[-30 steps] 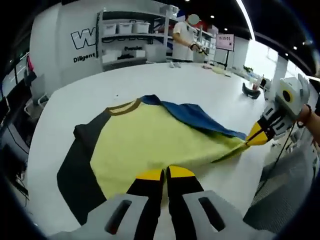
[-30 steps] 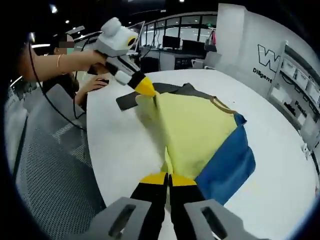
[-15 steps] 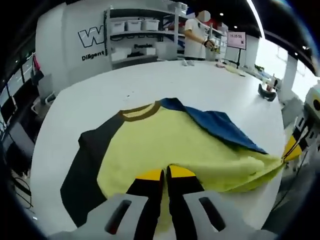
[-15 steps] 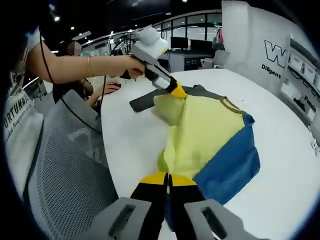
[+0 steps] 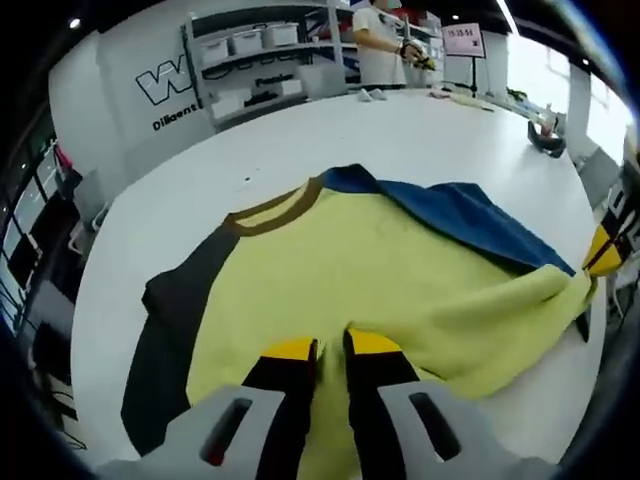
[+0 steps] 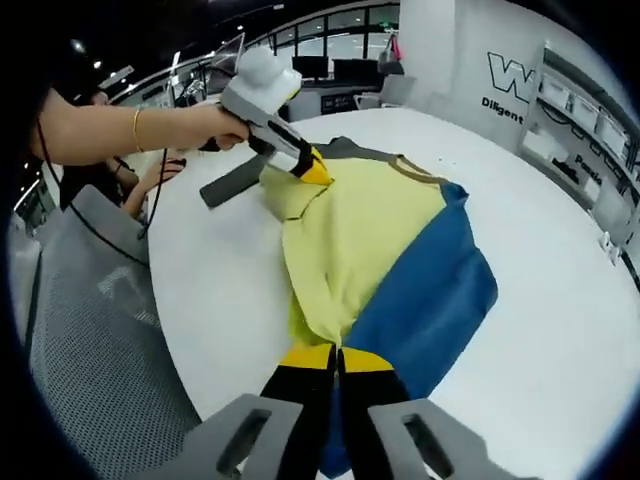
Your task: Fold the garment on the visible template until the final outline fits inside the template.
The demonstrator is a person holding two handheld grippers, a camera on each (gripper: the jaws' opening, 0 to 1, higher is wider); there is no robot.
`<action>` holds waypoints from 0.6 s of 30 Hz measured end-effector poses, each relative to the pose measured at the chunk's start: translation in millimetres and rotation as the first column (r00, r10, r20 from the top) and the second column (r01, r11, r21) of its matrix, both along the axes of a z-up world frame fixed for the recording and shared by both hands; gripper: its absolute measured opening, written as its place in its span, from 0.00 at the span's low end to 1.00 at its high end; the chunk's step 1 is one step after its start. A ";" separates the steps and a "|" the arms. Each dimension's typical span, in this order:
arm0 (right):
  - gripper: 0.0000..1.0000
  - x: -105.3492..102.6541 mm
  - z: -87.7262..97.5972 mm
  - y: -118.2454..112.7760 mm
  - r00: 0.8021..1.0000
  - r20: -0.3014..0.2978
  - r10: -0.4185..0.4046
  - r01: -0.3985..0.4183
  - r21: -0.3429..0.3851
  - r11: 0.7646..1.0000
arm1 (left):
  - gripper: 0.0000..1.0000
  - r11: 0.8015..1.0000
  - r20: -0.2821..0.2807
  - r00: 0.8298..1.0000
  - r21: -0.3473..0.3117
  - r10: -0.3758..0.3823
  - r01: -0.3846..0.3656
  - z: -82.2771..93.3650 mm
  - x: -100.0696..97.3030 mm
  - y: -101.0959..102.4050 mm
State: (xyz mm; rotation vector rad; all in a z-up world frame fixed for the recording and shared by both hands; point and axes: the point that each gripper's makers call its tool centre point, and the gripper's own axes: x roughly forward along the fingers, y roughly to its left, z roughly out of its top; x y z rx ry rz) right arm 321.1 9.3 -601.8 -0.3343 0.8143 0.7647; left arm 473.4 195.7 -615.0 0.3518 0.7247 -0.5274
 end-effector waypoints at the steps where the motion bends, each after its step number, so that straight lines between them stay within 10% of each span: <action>1: 0.00 0.8 -0.9 -0.6 1.000 -0.001 -0.007 0.007 0.001 1.000 | 0.13 1.000 0.000 1.000 -0.002 0.006 -0.006 0.3 0.1 1.5; 18: 0.00 4.1 -9.5 -3.3 0.994 -0.052 -0.092 0.093 0.022 0.995 | 0.51 0.990 0.043 0.995 -0.110 0.093 -0.087 36.2 -42.1 51.3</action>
